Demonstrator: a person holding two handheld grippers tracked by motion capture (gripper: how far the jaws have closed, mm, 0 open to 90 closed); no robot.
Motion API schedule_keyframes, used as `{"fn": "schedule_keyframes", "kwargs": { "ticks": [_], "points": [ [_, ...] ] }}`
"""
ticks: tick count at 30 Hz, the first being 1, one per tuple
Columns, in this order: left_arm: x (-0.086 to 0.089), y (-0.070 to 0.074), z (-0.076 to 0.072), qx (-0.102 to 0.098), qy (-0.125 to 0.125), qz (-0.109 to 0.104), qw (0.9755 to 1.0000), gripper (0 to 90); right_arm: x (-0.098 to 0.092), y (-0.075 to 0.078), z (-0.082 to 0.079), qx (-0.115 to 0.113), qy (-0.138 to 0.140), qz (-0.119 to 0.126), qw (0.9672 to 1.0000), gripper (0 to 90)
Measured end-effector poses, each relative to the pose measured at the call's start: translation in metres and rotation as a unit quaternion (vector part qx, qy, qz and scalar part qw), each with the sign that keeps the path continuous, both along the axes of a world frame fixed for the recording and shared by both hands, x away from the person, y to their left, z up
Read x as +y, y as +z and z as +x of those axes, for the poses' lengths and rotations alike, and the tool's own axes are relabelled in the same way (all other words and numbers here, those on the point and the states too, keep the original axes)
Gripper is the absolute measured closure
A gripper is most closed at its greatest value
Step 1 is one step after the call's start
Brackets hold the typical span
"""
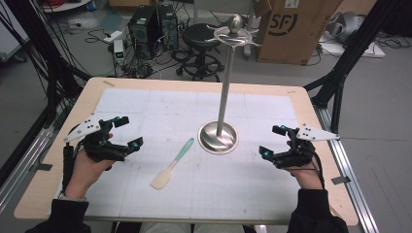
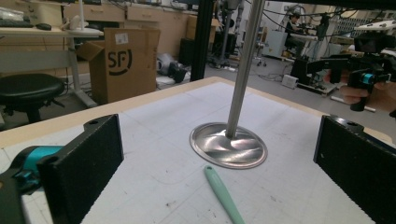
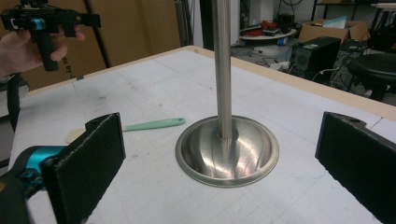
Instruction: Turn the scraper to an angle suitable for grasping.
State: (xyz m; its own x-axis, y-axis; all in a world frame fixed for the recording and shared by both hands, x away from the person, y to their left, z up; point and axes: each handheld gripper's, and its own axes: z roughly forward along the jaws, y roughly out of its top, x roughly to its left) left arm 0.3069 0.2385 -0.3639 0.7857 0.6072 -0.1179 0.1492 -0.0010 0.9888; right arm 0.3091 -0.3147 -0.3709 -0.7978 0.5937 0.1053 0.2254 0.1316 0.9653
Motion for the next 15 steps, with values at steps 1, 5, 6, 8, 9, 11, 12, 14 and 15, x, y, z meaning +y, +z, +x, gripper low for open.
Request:
{"fn": "schedule_keyframes", "kwargs": {
  "ticks": [1, 5, 6, 8, 9, 11, 12, 14, 15],
  "points": [
    [-0.001, 0.000, 0.000, -0.002, 0.003, 0.003, 1.0000, 2.0, 0.000, 0.000, 0.000, 0.000, 0.000, 0.000, 1.0000, 0.4],
    [-0.005, -0.001, -0.001, -0.009, 0.019, 0.012, 0.9997, 1.9, 0.000, 0.000, 0.000, -0.001, 0.000, 0.002, 1.0000, 0.4],
    [-0.006, -0.001, 0.000, -0.006, 0.024, 0.012, 0.9996, 2.0, -0.001, -0.001, 0.000, -0.001, -0.001, 0.002, 1.0000, 0.4],
    [-0.009, -0.003, 0.001, -0.006, 0.031, 0.012, 0.9994, 2.0, -0.001, -0.001, -0.001, 0.002, -0.003, 0.002, 1.0000, 0.4],
    [-0.010, -0.004, 0.002, -0.007, 0.032, 0.013, 0.9994, 2.0, -0.001, -0.001, -0.001, 0.002, -0.003, 0.002, 1.0000, 0.4],
    [-0.013, -0.005, 0.003, -0.011, 0.027, 0.014, 0.9995, 5.4, -0.001, -0.002, -0.002, 0.005, -0.003, -0.005, 1.0000, 0.4],
    [-0.015, -0.006, 0.003, -0.013, 0.029, 0.019, 0.9993, 11.6, -0.001, -0.003, -0.002, 0.005, -0.001, -0.006, 1.0000, 0.4],
    [-0.020, -0.009, 0.003, -0.023, 0.025, 0.022, 0.9992, 15.7, -0.001, -0.003, -0.002, 0.007, -0.001, -0.006, 1.0000, 0.4],
    [-0.022, -0.010, 0.003, -0.027, 0.022, 0.024, 0.9991, 24.5, -0.001, -0.003, -0.003, 0.007, -0.003, -0.007, 0.9999, 0.4]
  ]
}}
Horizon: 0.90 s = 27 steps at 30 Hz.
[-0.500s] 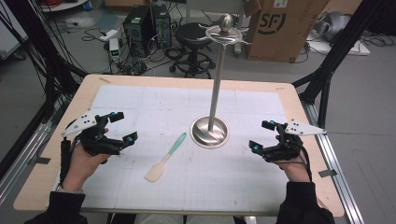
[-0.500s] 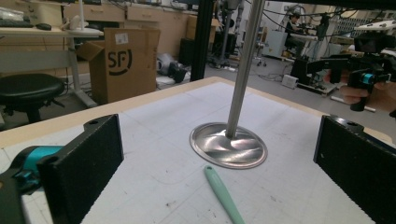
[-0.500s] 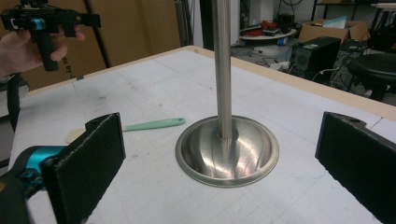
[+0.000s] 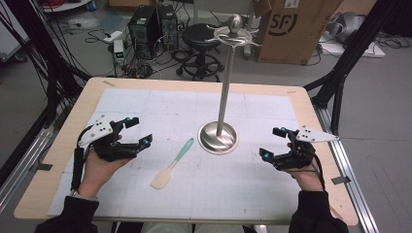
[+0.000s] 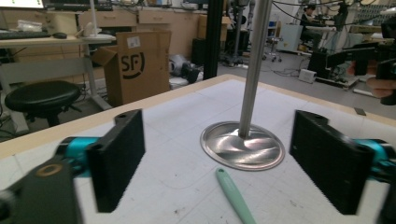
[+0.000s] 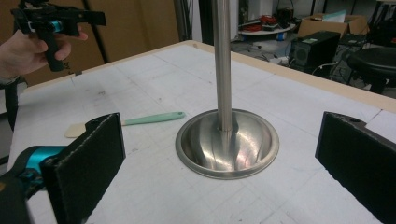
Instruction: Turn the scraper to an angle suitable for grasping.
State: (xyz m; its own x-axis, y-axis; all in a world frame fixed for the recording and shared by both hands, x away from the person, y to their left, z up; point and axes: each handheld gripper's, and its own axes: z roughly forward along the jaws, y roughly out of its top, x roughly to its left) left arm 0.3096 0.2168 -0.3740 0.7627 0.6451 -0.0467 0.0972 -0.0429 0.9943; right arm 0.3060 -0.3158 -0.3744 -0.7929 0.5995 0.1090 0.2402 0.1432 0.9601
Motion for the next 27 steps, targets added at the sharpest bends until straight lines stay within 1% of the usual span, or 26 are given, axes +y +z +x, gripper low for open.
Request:
{"fn": "schedule_keyframes", "kwargs": {
  "ticks": [1, 2, 3, 4, 5, 6, 7, 8, 9, 10, 11, 13, 15, 17, 18, 19, 20, 22, 23, 24, 25, 27],
  "points": [
    [-0.002, -0.001, 0.000, -0.001, -0.007, 0.001, 1.0000, 24.5, 0.000, 0.000, 0.000, 0.000, 0.000, 0.000, 1.0000, 0.4],
    [-0.004, -0.002, 0.000, -0.003, -0.015, 0.001, 0.9999, 33.7, 0.000, 0.000, -0.001, 0.001, 0.000, -0.001, 1.0000, 0.4],
    [-0.006, -0.003, -0.001, -0.002, -0.017, 0.004, 0.9998, 47.0, -0.001, -0.001, -0.001, 0.000, 0.000, -0.001, 1.0000, 0.4],
    [-0.008, -0.004, -0.001, 0.003, -0.023, 0.005, 0.9997, 47.0, -0.001, -0.001, -0.001, 0.000, 0.000, -0.001, 1.0000, 0.4],
    [-0.009, -0.005, -0.001, 0.006, -0.031, 0.009, 0.9995, 52.0, -0.001, -0.001, -0.002, 0.001, 0.000, 0.000, 1.0000, 0.4],
    [-0.011, -0.006, -0.001, 0.006, -0.033, 0.015, 0.9993, 64.1, -0.001, -0.002, -0.002, 0.002, 0.000, 0.002, 1.0000, 0.4],
    [-0.014, -0.008, -0.001, 0.005, -0.033, 0.028, 0.9990, 64.1, -0.001, -0.002, -0.002, 0.002, 0.000, 0.002, 1.0000, 0.4],
    [-0.015, -0.009, -0.002, 0.006, -0.034, 0.038, 0.9987, 76.1, -0.002, -0.003, -0.002, 0.006, -0.001, 0.001, 1.0000, 0.4],
    [-0.017, -0.011, -0.001, 0.009, -0.033, 0.044, 0.9985, 81.2, -0.002, -0.004, -0.002, 0.006, -0.001, 0.001, 1.0000, 0.4],
    [-0.019, -0.012, -0.001, 0.015, -0.032, 0.049, 0.9982, 81.2, -0.002, -0.004, -0.002, 0.006, -0.001, 0.001, 1.0000, 0.4],
    [-0.020, -0.014, 0.000, 0.022, -0.031, 0.052, 0.9979, 88.6, -0.002, -0.004, -0.002, 0.006, 0.000, 0.001, 1.0000, 0.4],
    [-0.023, -0.017, 0.002, 0.040, -0.041, 0.050, 0.9971, 89.2, -0.002, -0.004, -0.002, 0.005, 0.000, 0.001, 1.0000, 0.4],
    [-0.025, -0.019, 0.003, 0.052, -0.049, 0.055, 0.9959, 89.2, -0.003, -0.004, -0.003, 0.007, 0.000, 0.002, 1.0000, 0.4],
    [-0.031, -0.023, 0.003, 0.062, -0.049, 0.070, 0.9944, 89.8, -0.004, -0.004, -0.003, 0.004, -0.001, 0.005, 1.0000, 0.4],
    [-0.033, -0.025, 0.003, 0.072, -0.055, 0.075, 0.9931, 89.8, -0.005, -0.003, -0.004, 0.005, -0.003, 0.007, 1.0000, 0.4],
    [-0.037, -0.028, 0.003, 0.082, -0.061, 0.077, 0.9918, 89.8, -0.006, -0.003, -0.004, 0.001, -0.004, 0.009, 1.0000, 0.4],
    [-0.040, -0.030, 0.003, 0.089, -0.065, 0.085, 0.9903, 89.8, -0.006, -0.002, -0.004, 0.000, -0.004, 0.010, 0.9999, 0.4],
    [-0.046, -0.034, 0.002, 0.096, -0.068, 0.096, 0.9884, 89.8, -0.005, -0.002, -0.005, 0.000, -0.002, 0.010, 0.9999, 0.4],
    [-0.052, -0.037, 0.003, 0.104, -0.073, 0.101, 0.9868, 89.8, -0.004, -0.002, -0.005, 0.001, 0.000, 0.009, 1.0000, 0.4],
    [-0.052, -0.037, 0.003, 0.104, -0.073, 0.101, 0.9868, 89.7, -0.004, -0.002, -0.004, 0.002, 0.002, 0.009, 1.0000, 0.4],
    [-0.055, -0.038, 0.003, 0.109, -0.072, 0.099, 0.9864, 89.7, -0.004, -0.002, -0.004, 0.002, 0.002, 0.009, 1.0000, 0.4],
    [-0.059, -0.042, 0.005, 0.127, -0.074, 0.096, 0.9845, 89.7, -0.003, -0.003, -0.004, 0.006, 0.004, 0.008, 0.9999, 0.4]
  ]
}}
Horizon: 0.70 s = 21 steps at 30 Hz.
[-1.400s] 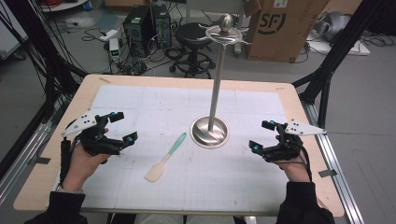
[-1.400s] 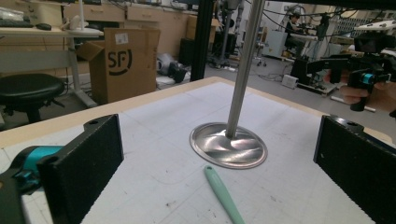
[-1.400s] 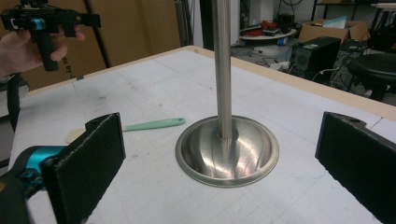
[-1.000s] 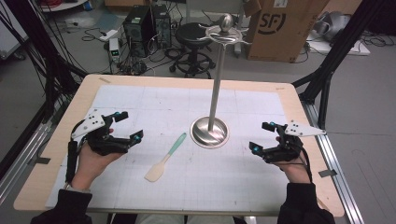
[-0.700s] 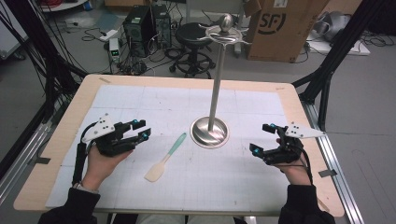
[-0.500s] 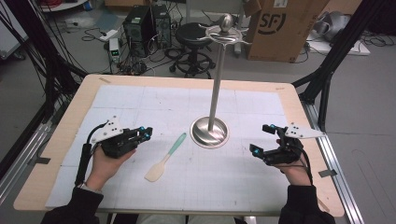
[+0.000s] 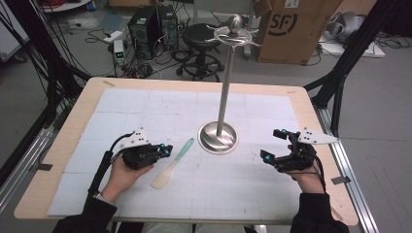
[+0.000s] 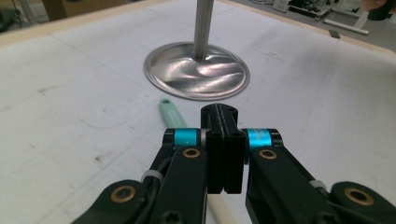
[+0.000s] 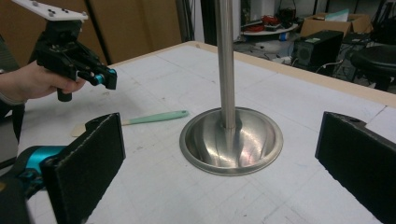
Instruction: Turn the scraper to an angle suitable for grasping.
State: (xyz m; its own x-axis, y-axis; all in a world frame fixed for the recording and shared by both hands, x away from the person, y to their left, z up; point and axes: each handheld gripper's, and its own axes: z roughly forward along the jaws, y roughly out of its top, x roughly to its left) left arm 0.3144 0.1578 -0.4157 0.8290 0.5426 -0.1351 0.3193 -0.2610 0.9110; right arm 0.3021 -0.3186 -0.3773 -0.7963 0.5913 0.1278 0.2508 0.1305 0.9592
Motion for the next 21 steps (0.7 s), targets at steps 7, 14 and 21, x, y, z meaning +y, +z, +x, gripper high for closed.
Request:
{"fn": "schedule_keyframes", "kwargs": {
  "ticks": [7, 14, 21],
  "points": [
    [-0.014, -0.015, 0.000, 0.025, -0.018, 0.048, 0.9984, 89.7, -0.001, 0.000, 0.001, -0.001, -0.001, 0.003, 1.0000, 0.4],
    [-0.024, -0.029, -0.003, 0.033, -0.044, 0.090, 0.9945, 89.7, 0.001, -0.001, 0.001, -0.002, -0.004, -0.001, 1.0000, 0.3],
    [-0.026, -0.031, -0.004, 0.037, -0.050, 0.117, 0.9912, 89.7, 0.000, -0.001, 0.001, -0.003, -0.006, 0.002, 1.0000, 0.3]
  ]
}}
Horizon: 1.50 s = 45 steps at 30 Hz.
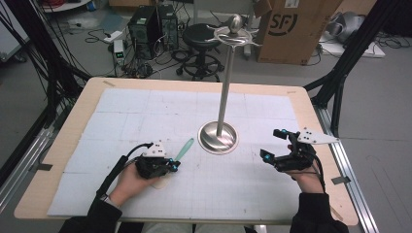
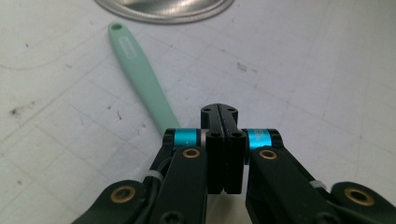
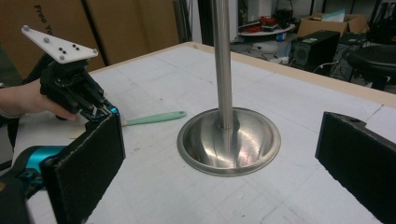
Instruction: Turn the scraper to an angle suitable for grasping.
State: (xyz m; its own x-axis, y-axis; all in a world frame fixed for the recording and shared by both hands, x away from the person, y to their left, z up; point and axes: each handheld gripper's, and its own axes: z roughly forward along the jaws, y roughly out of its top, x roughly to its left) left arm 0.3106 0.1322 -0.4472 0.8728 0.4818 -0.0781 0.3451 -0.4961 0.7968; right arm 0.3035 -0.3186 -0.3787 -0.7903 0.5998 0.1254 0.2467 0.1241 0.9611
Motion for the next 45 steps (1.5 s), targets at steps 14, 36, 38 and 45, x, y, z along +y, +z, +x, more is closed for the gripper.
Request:
{"fn": "schedule_keyframes", "kwargs": {
  "ticks": [14, 36, 38, 45],
  "points": [
    [0.005, 0.003, -0.003, 0.023, -0.009, 0.035, 0.9991, 89.8, 0.000, -0.002, 0.002, 0.006, -0.004, 0.001, 1.0000, 0.3],
    [0.054, 0.006, -0.017, 0.030, 0.003, 0.046, 0.9985, 89.8, 0.000, -0.005, 0.004, 0.012, -0.002, -0.001, 0.9999, 0.3],
    [0.056, 0.006, -0.017, 0.030, 0.003, 0.048, 0.9984, 89.8, -0.002, -0.006, 0.004, 0.013, -0.006, 0.003, 0.9999, 0.4],
    [0.056, 0.016, -0.010, 0.006, 0.042, -0.001, 0.9991, 89.7, -0.002, -0.006, 0.005, 0.013, -0.006, 0.001, 0.9999, 0.4]
  ]
}}
